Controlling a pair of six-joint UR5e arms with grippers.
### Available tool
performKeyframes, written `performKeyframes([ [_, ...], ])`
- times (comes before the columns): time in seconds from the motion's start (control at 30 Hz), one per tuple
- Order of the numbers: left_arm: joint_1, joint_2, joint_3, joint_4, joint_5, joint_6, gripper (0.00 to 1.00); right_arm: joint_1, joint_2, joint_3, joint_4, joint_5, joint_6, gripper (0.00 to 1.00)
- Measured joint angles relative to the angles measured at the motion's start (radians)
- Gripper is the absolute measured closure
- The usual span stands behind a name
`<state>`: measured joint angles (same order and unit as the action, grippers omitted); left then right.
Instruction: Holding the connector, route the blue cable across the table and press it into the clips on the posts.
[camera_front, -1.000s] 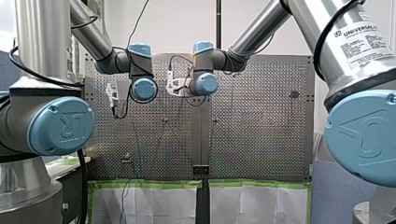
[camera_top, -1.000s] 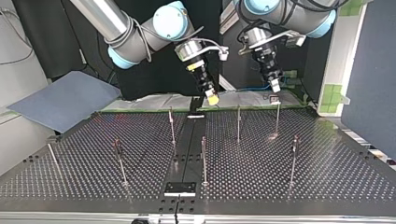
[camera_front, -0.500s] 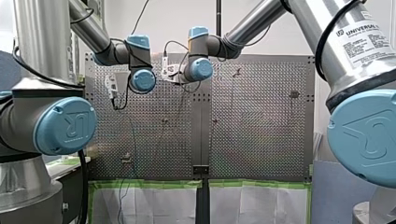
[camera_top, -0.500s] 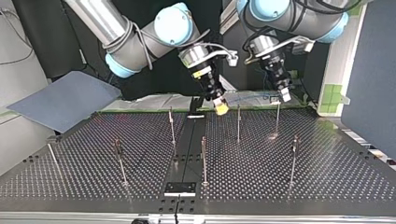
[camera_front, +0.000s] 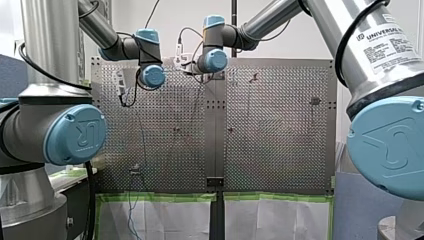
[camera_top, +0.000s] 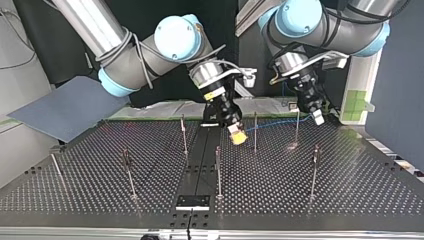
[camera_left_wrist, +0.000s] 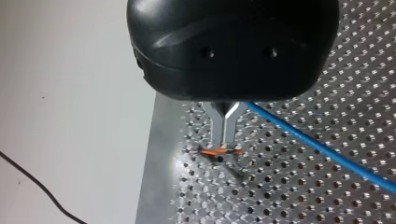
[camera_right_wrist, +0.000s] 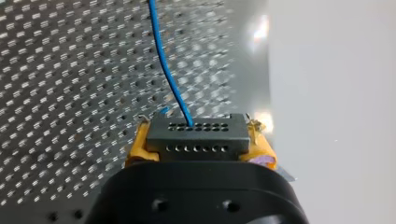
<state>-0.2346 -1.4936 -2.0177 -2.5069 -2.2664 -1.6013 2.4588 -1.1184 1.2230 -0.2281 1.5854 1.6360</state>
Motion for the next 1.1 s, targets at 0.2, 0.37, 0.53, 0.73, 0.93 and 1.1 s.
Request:
performKeyframes([
  [0.2,0.028,-0.001,0.021,-0.007,0.021,0.0,1.0,-0.002,0.023,-0.029,0.01,-0.023,0.016,1.0],
  [0.37,0.053,-0.005,0.04,-0.012,0.042,0.0,1.0,-0.002,0.067,-0.054,0.022,-0.039,0.023,1.0],
  [0.53,0.074,-0.032,0.06,-0.019,0.068,-0.001,1.0,-0.004,0.1,-0.076,0.029,-0.04,0.036,1.0],
  [0.73,0.103,-0.064,0.074,-0.014,0.102,-0.019,1.0,-0.009,0.112,-0.092,0.033,-0.048,0.044,1.0],
  [0.93,0.161,-0.07,0.076,-0.012,0.151,-0.032,1.0,-0.009,0.119,-0.11,0.036,-0.064,0.048,1.0],
  [1.1,0.187,-0.07,0.077,-0.002,0.191,-0.045,1.0,-0.008,0.128,-0.13,0.04,-0.067,0.049,1.0],
])
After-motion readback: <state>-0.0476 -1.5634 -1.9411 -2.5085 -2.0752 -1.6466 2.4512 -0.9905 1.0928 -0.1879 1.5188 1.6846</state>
